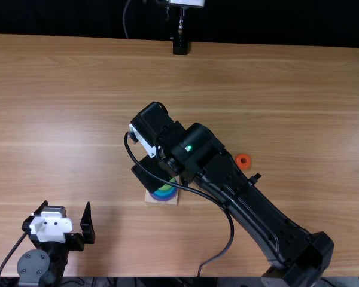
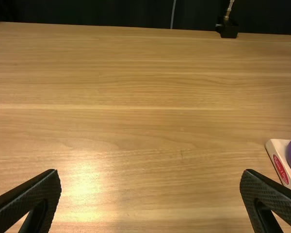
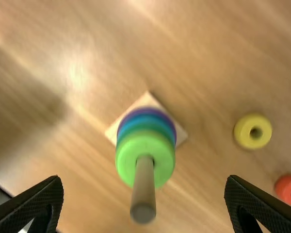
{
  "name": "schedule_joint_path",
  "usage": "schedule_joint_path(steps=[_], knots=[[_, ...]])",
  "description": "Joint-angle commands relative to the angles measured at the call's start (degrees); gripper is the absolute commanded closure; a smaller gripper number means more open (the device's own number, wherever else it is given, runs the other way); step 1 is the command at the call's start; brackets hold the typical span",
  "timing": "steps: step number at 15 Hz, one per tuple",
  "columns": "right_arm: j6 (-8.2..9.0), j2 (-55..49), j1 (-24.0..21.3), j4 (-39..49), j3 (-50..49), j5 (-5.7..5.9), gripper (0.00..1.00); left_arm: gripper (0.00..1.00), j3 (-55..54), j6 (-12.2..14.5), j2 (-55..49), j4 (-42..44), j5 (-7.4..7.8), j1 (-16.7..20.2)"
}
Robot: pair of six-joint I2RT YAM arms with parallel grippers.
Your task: Build the Hanoi tower: stack the rings onto the peg from bottom to top in this color order: purple, dark blue, light blue, dark green, light green, yellow, orange.
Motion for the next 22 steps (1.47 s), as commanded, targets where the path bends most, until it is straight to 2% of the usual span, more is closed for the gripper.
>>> schedule_joint_path(steps=[1,2,5,7,9,12,15,17,20,21,22], knots=[[0.85,-0.3,-1.7,1.4,1.0,1.10,0.00,0.00,-6.4,0.8,-0.7,-4.5,-0.09,-0.2],[1.59,-0.3,-4.3,3.3,0.7,1.52,0.00,0.00,-6.4,0.8,-0.7,-4.5,-0.09,-0.3],[3.70,-0.4,-8.9,6.8,-1.9,1.52,0.00,0.00,-6.4,0.8,-0.7,-4.5,-0.09,-0.3],[3.70,-0.5,-11.4,8.7,-5.8,2.36,0.00,0.00,-6.4,0.8,-0.7,-4.5,-0.09,-0.3],[3.70,-0.9,-13.7,15.8,-13.1,4.26,0.00,0.00,-6.4,0.8,-0.7,-4.5,-0.09,-0.3],[3.81,-3.7,-16.6,25.8,-23.9,4.79,0.00,0.00,-6.4,0.8,-0.7,-4.5,-0.09,-0.3],[4.34,-3.8,-18.4,27.8,-28.6,4.79,0.00,0.00,-6.4,0.8,-0.7,-4.5,-0.09,-0.3],[8.55,-3.7,-19.3,27.9,-29.5,4.68,0.00,0.00,-6.4,0.8,-0.7,-4.5,-0.09,-0.3],[13.93,-3.7,-19.9,27.9,-30.0,4.47,0.00,0.00,-6.4,0.8,-0.7,-4.5,-0.09,-0.3],[15.41,-3.5,-19.9,27.9,-30.1,4.26,0.00,0.00,-6.4,0.8,-0.7,-4.5,-0.09,-0.2],[15.83,-3.5,-19.8,27.9,-30.2,4.37,0.00,0.00,-6.4,0.8,-0.7,-4.5,-0.09,-0.3]])
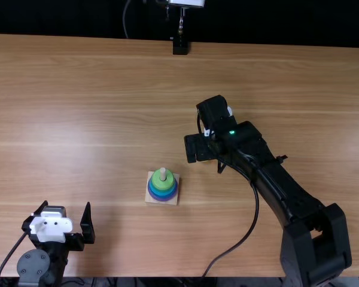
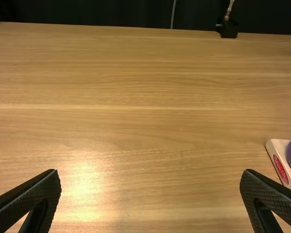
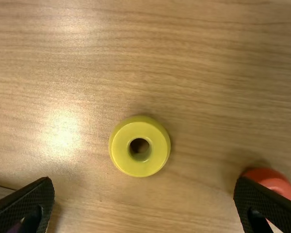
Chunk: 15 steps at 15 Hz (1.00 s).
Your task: Build the Hanoi tower: stack the rings onto the peg from bottom to top in this color order: purple, dark blue, light blue, dark green, light green, yellow, orange.
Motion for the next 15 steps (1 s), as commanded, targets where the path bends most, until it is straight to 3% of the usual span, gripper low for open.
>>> schedule_joint_path(steps=[1,15], knots=[[2.90,-2.0,-0.5,0.2,-1.3,0.26,0.00,0.00,-6.4,0.8,-0.7,-4.5,-0.07,-0.3],[2.68,5.3,-0.4,1.8,-0.3,0.79,0.00,0.00,-6.4,0.8,-0.7,-4.5,-0.07,-0.3]])
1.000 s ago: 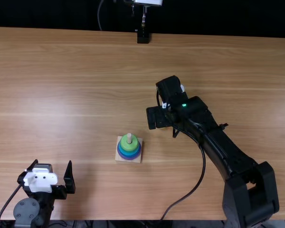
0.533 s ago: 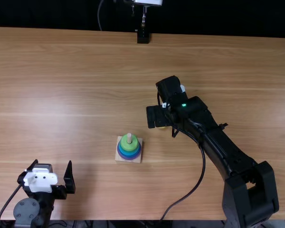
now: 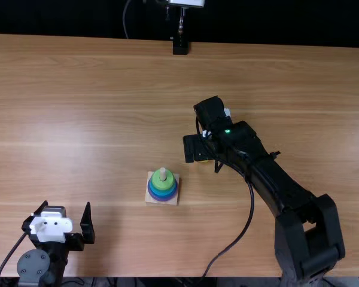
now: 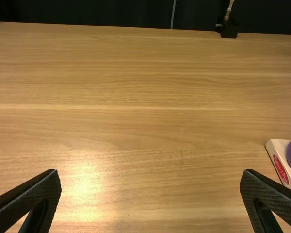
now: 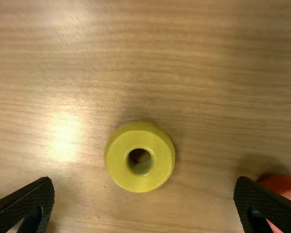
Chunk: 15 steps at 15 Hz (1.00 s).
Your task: Build the Hanoi tower: stack the rings onto the peg from bottom to top in this color order: purple, dark blue, light blue, dark green, light green, yellow, orange.
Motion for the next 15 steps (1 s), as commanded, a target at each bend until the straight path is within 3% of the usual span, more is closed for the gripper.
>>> schedule_joint_path(steps=[1,13,14,15], knots=[[1.00,1.9,-0.4,0.2,-0.3,0.85,0.00,0.00,-6.4,0.8,-0.7,-4.5,-0.07,-0.3],[1.42,6.5,-0.3,0.2,2.5,0.75,0.00,0.00,-6.4,0.8,-0.7,-4.5,-0.07,-0.3],[1.42,6.5,-0.2,0.2,2.5,0.75,0.09,0.00,-6.4,0.8,-0.7,-4.5,-0.07,-0.3],[1.42,6.5,-0.2,0.2,2.4,0.75,0.38,0.00,-6.4,0.8,-0.7,-4.5,-0.07,-0.3]])
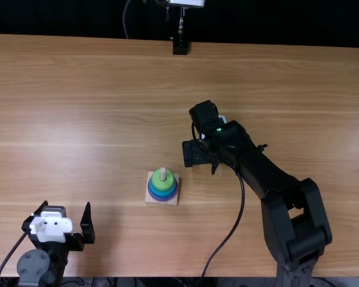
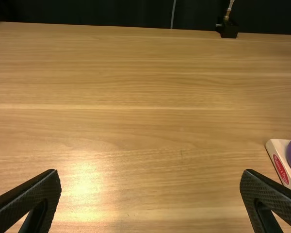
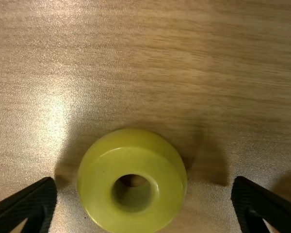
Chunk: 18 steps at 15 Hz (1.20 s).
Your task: Build the Hanoi tower: stack the rings onto the peg from bottom to top in this color order: purple, dark blue, light blue, dark green, light green, yellow, orange.
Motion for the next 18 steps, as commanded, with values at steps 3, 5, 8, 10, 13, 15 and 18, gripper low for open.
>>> schedule_joint_path(steps=[3,5,8,10,13,15,18], knots=[[0.65,0.6,-0.1,0.1,1.0,0.43,1.00,0.00,-6.4,0.8,-0.7,-4.5,-0.09,-0.3],[0.12,0.6,-0.1,0.1,0.8,0.32,1.00,0.00,-6.4,0.8,-0.7,-4.5,-0.09,-0.3],[-0.09,0.4,-0.1,1.3,1.0,0.32,1.00,0.00,-6.4,0.8,-0.7,-4.5,-0.09,-0.3],[-0.41,-0.1,0.0,1.3,1.5,0.32,1.00,0.00,-6.4,0.8,-0.7,-4.5,-0.09,-0.3],[-4.10,-4.1,1.3,0.7,1.9,0.22,1.00,0.00,-6.4,0.8,-0.7,-4.5,-0.09,-0.3],[-6.42,-8.3,1.9,0.3,3.2,0.22,1.00,0.00,-6.4,0.8,-0.7,-4.5,-0.09,-0.3],[-11.06,-11.0,2.8,-5.6,4.7,0.22,1.00,0.00,-6.4,0.8,-0.7,-4.5,-0.09,-0.3]])
